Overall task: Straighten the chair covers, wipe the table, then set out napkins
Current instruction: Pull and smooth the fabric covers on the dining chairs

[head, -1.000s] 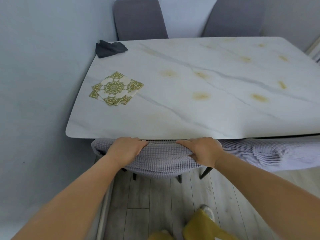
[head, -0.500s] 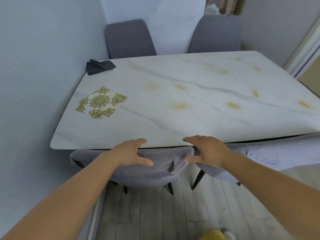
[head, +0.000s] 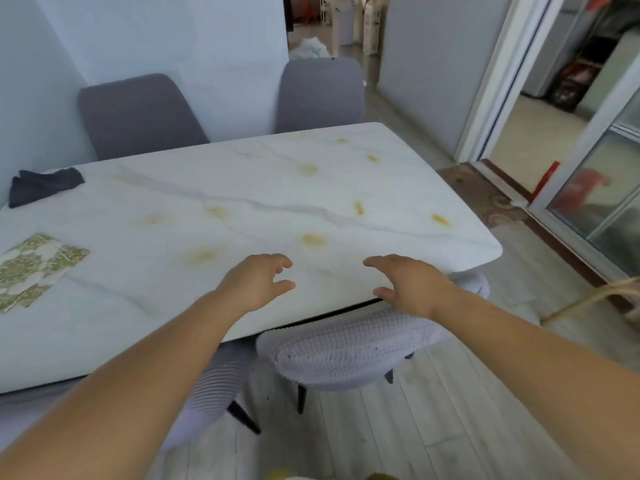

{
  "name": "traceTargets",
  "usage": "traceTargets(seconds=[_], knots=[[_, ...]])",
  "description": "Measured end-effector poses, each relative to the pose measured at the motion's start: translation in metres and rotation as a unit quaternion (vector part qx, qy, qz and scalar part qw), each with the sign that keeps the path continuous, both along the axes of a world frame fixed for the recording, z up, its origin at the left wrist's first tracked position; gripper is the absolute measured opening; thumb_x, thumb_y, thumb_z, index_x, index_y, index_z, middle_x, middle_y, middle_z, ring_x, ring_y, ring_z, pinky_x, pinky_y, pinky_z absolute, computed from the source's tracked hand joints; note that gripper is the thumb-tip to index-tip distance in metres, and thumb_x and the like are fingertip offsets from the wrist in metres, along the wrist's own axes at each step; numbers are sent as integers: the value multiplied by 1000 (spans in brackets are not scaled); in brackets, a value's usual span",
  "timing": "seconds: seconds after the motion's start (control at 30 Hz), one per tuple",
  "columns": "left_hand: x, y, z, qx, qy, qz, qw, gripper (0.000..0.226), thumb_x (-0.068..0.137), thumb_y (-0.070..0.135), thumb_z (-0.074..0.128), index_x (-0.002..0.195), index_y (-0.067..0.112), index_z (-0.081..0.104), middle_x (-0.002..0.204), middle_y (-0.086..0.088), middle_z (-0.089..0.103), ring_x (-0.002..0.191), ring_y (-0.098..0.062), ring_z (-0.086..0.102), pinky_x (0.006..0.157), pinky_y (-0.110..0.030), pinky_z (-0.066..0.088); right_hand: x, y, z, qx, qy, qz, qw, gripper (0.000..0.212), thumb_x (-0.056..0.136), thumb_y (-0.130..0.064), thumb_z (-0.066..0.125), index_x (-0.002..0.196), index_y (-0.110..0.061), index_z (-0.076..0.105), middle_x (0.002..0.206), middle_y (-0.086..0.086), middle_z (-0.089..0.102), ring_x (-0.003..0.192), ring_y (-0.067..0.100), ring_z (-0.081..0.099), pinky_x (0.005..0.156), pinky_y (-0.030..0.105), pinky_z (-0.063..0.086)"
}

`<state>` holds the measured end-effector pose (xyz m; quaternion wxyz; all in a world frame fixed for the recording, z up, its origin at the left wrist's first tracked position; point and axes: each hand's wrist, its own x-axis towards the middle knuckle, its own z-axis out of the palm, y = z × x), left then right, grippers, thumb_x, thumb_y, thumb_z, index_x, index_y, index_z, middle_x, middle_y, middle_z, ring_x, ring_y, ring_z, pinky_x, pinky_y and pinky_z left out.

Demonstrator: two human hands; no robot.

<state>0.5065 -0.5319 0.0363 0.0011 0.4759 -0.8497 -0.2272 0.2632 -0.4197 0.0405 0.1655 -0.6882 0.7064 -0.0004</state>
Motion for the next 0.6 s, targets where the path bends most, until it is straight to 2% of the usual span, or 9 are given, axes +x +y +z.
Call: traceTargets(seconds=[0.17, 0.37, 0.43, 0.5, 0.6], knots=[[-129, -5, 4, -72, 28, -65, 995, 32, 91, 33, 56, 120, 21, 59, 119, 1, 62, 108, -17, 57, 88, -33, 47, -90, 24, 3, 6, -11, -86, 996, 55, 96, -30, 47, 146, -26, 25, 146, 4, 38, 128, 24, 41, 102, 34, 38], [-271, -14, -11, -111, 43, -136, 984, 27, 92, 29, 56, 115, 18, 63, 119, -2, 61, 104, -21, 58, 86, -29, 42, -184, 43, -12, 12, -23, -162, 986, 45, 98, -25, 41, 142, -26, 31, 142, 3, 41, 122, 26, 46, 95, 37, 44], [-325, -27, -21, -119, 44, -132, 983, 25, 91, 31, 56, 112, 19, 64, 125, -2, 57, 105, -21, 58, 94, -31, 38, -224, 41, -23, 18, -19, -169, 985, 43, 99, -22, 38, 142, -26, 32, 142, 2, 41, 122, 26, 46, 94, 35, 44], [-363, -43, -28, -118, 28, -102, 987, 25, 91, 34, 56, 111, 22, 64, 133, -1, 49, 112, -20, 54, 105, -39, 32, -259, 33, -30, 31, -13, -164, 986, 44, 99, -21, 39, 142, -26, 32, 143, 1, 40, 124, 25, 45, 98, 37, 43], [-425, -78, -40, -100, 20, -38, 994, 25, 90, 36, 57, 111, 23, 63, 138, -2, 42, 122, -19, 47, 106, -41, 29, -323, 12, -40, 50, -12, -166, 985, 45, 98, -21, 41, 142, -26, 33, 141, 2, 43, 122, 24, 47, 99, 39, 44]])
